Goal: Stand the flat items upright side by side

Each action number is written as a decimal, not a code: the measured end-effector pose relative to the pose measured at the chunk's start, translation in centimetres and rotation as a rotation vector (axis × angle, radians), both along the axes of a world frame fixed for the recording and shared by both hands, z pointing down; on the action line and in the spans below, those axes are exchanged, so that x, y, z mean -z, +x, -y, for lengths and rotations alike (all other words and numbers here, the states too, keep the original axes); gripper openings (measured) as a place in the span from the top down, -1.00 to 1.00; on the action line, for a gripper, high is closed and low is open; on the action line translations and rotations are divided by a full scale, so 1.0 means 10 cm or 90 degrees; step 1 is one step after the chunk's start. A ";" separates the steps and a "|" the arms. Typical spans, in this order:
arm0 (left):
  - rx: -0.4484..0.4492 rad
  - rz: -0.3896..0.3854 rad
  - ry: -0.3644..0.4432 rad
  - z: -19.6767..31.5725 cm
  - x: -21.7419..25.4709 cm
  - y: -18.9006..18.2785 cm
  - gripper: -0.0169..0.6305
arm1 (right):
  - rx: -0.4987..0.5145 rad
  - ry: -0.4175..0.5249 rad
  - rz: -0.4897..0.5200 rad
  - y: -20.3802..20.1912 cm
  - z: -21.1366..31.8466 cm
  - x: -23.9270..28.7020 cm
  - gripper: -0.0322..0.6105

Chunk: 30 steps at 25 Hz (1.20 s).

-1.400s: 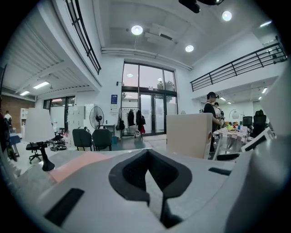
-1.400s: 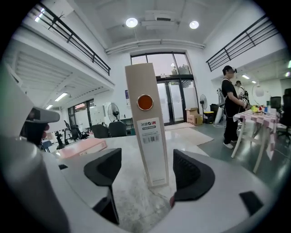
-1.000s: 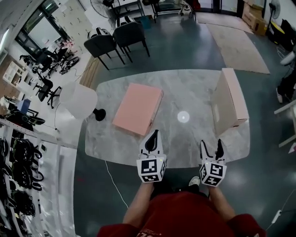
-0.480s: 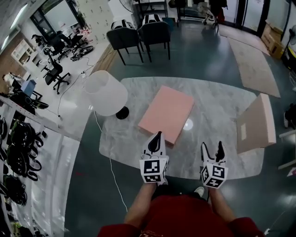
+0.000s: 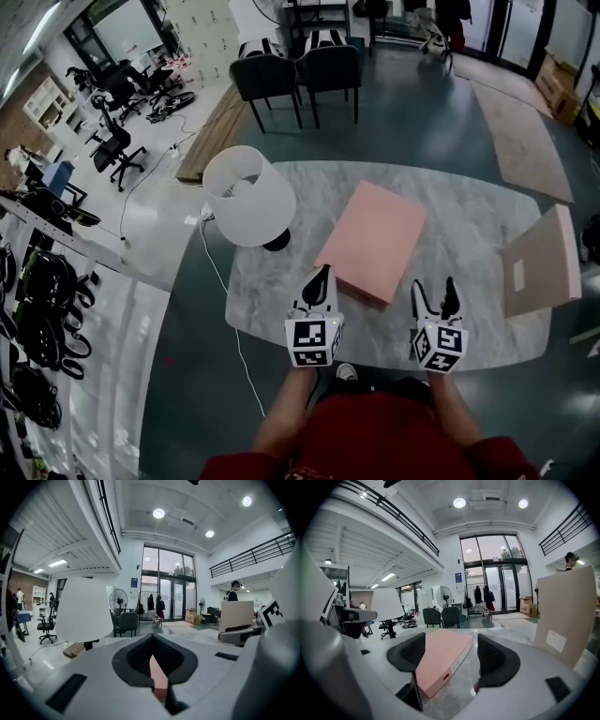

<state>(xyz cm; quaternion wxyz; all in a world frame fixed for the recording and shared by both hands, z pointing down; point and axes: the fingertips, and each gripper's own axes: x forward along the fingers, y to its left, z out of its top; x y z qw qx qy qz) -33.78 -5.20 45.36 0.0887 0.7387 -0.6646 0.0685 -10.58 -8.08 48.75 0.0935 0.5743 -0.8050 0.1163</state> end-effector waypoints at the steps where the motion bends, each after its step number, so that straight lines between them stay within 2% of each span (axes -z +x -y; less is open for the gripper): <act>1: -0.007 0.001 -0.002 0.03 -0.02 -0.05 0.93 | -0.001 -0.002 0.000 -0.05 0.01 -0.01 -0.16; 8: -0.063 0.030 -0.028 0.29 -0.18 -0.14 0.93 | 0.018 -0.049 0.016 -0.21 0.03 -0.13 -0.16; 15: -0.105 0.044 -0.067 0.65 -0.26 0.07 0.93 | 0.041 -0.109 0.042 -0.09 0.25 -0.30 -0.16; 21: -0.149 0.071 -0.142 1.04 -0.55 0.28 0.93 | 0.065 -0.162 0.079 -0.11 0.59 -0.51 -0.16; 30: -0.188 0.109 -0.260 1.47 -1.19 0.43 0.93 | 0.104 -0.296 0.189 -0.19 0.97 -1.12 -0.16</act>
